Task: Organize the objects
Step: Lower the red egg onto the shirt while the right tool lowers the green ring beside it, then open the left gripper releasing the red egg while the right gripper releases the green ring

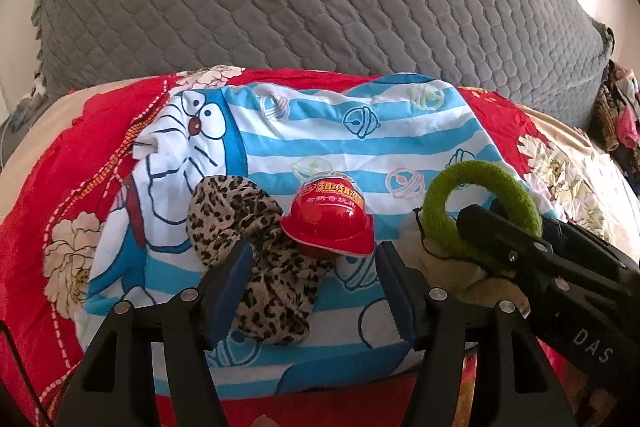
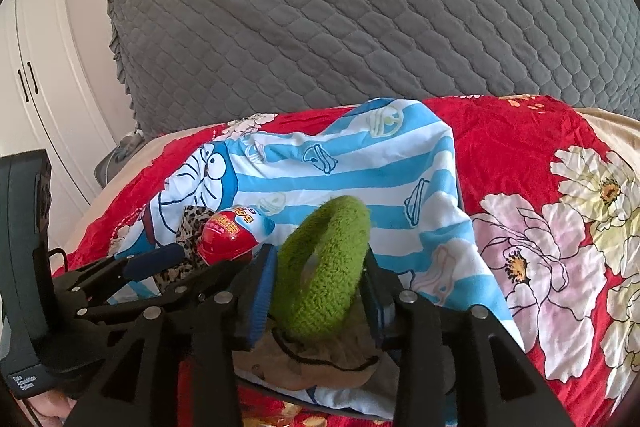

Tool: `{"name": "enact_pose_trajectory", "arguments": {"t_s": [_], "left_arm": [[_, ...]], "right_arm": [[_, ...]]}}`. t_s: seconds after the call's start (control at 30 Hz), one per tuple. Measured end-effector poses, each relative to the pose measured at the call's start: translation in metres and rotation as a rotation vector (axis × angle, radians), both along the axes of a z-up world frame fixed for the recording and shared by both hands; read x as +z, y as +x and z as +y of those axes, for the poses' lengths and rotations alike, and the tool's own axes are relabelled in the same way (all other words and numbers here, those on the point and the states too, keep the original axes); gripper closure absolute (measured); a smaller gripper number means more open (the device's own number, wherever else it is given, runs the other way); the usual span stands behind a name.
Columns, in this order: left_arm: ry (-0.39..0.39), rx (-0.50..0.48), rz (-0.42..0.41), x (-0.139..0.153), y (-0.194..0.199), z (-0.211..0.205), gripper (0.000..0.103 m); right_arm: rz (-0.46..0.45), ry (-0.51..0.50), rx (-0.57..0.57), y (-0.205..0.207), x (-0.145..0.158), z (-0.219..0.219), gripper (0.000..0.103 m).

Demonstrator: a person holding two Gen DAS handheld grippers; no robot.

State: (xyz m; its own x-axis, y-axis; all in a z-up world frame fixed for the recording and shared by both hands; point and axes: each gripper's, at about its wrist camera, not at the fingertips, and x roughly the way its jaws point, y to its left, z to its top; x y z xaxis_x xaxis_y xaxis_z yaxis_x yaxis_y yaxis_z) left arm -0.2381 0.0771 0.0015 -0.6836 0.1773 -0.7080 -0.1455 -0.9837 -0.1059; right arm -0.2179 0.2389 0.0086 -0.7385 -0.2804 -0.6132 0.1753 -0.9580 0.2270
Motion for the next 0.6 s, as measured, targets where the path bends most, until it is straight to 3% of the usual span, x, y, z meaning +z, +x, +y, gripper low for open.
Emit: {"name": "enact_pose_trajectory", "arguments": {"t_s": [0.4,0.6], "left_arm": [[0.017,0.026,0.007,0.011,0.007,-0.013,0.032],[0.025,0.038,0.020,0.014,0.005,-0.016,0.032]], "right_arm": [[0.007,0.008,0.005,0.004,0.006,-0.004,0.051],[0.016,0.001,0.007,0.005,0.008,-0.004,0.037]]}}
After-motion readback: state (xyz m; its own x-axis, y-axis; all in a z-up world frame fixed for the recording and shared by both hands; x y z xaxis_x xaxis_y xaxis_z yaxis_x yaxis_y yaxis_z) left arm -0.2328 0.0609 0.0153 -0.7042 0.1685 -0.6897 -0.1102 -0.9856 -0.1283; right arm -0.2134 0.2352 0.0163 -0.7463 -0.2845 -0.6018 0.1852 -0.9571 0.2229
